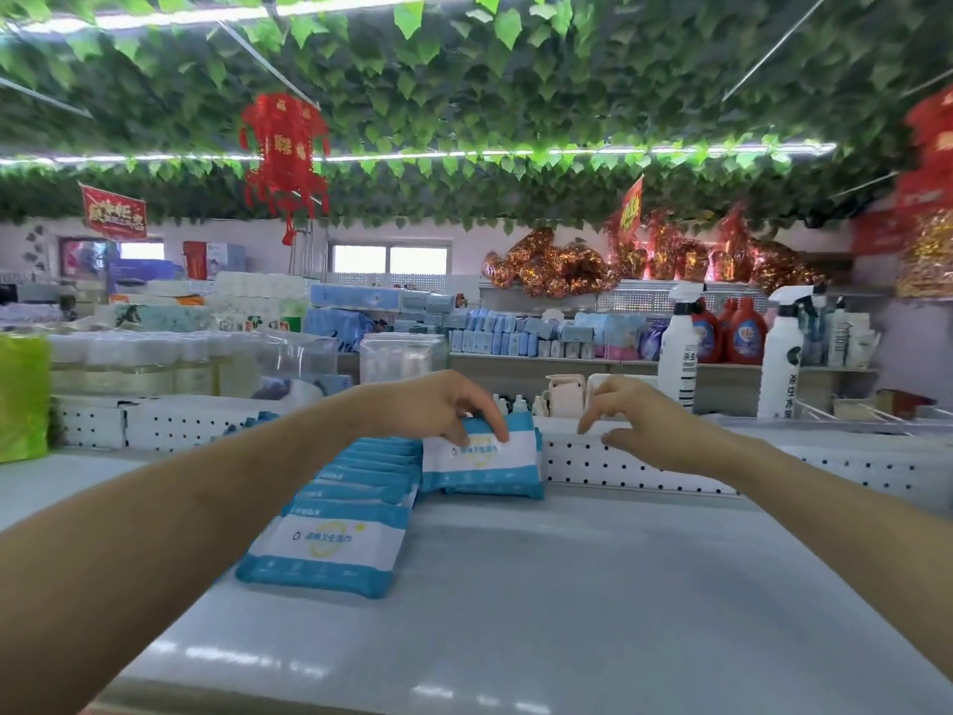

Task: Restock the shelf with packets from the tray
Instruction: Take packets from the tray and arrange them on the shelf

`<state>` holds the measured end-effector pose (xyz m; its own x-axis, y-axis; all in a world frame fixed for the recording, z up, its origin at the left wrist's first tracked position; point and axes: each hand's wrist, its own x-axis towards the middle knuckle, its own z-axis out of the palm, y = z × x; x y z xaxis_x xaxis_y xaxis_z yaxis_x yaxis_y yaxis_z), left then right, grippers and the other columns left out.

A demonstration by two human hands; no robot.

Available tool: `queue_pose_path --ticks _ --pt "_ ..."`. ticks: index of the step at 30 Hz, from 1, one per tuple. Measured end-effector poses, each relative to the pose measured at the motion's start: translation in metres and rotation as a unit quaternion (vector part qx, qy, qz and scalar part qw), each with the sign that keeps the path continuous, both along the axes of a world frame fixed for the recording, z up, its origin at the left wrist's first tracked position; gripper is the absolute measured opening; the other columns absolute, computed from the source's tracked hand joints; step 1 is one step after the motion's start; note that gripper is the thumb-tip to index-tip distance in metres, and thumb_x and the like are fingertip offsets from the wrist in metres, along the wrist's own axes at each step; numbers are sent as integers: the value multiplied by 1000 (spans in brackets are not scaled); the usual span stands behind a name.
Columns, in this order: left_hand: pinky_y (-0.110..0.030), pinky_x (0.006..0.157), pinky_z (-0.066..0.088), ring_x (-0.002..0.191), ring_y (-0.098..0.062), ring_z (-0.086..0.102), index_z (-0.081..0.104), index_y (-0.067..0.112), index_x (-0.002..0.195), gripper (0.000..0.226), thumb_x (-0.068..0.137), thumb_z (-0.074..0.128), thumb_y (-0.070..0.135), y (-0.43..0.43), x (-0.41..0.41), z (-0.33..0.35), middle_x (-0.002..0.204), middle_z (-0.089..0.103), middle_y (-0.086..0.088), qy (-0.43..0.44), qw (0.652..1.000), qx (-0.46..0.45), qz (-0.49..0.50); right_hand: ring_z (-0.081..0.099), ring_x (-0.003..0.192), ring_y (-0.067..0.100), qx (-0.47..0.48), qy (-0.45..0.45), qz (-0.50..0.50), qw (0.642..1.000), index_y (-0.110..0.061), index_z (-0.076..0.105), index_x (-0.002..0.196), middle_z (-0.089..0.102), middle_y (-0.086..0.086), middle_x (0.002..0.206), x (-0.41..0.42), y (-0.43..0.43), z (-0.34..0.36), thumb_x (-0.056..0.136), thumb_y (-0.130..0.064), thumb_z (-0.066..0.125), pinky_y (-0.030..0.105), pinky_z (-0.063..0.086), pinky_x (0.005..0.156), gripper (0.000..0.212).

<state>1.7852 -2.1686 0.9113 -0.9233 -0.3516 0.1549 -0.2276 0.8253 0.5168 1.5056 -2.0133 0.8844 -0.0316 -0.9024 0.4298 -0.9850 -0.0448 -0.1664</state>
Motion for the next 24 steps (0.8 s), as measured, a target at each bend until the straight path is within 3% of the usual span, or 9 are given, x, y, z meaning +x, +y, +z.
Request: queue_pose_path --ticks 2,5,6,10,13,15,19,24 --pt "-31 111 45 121 -1 60 80 29 108 44 90 67 -9 -6 -11 -9 123 68 18 -29 999 -15 -1 56 110 11 -2 3 2 1000 -40 75 101 55 -11 119 -6 10 1 90 -8 76 42 50 99 33" --pt "-20 105 43 114 11 59 80 25 112 44 91 63 -11 -12 -20 -23 125 67 20 -68 997 -44 0 57 108 10 -8 4 5 1000 -39 75 101 56 -12 117 -10 17 3 91 -10 75 42 51 98 31" --pt "-18 103 43 113 12 59 79 24 112 45 91 62 -11 -14 -21 -26 124 67 20 -65 997 -46 2 57 108 10 -8 6 6 1000 -40 75 101 57 -12 117 -11 17 3 91 -11 75 42 51 98 31" --pt "-32 105 50 119 -16 61 79 32 107 44 91 67 -7 -23 -23 -32 126 67 8 -33 997 -68 10 55 109 8 -2 15 11 1000 -42 73 102 56 -14 119 -4 16 6 93 -14 73 41 50 99 29" --pt "-21 95 48 117 -8 59 79 30 106 44 89 67 -9 -23 -22 -33 124 65 11 7 995 -100 22 55 107 8 0 14 16 1000 -42 73 102 55 -15 119 12 13 11 95 -16 72 42 50 98 28" --pt "-25 96 51 115 -5 59 78 31 106 46 90 65 -10 -23 -15 -31 124 64 11 31 992 -118 26 54 109 7 2 21 27 999 -41 73 104 54 -16 120 27 10 15 95 -16 71 40 49 99 27" --pt "-28 101 52 113 -2 61 75 35 109 43 95 62 -4 -22 26 -20 123 64 17 52 990 -125 45 54 106 5 1 40 71 997 -37 74 107 56 -15 116 71 -4 26 95 -10 70 36 49 95 29" --pt "-17 91 48 105 4 63 75 36 109 36 98 63 4 -9 129 -5 112 69 22 81 983 -119 117 56 97 4 6 66 160 985 -32 73 111 57 -14 108 165 -44 36 97 -14 65 31 48 88 24"
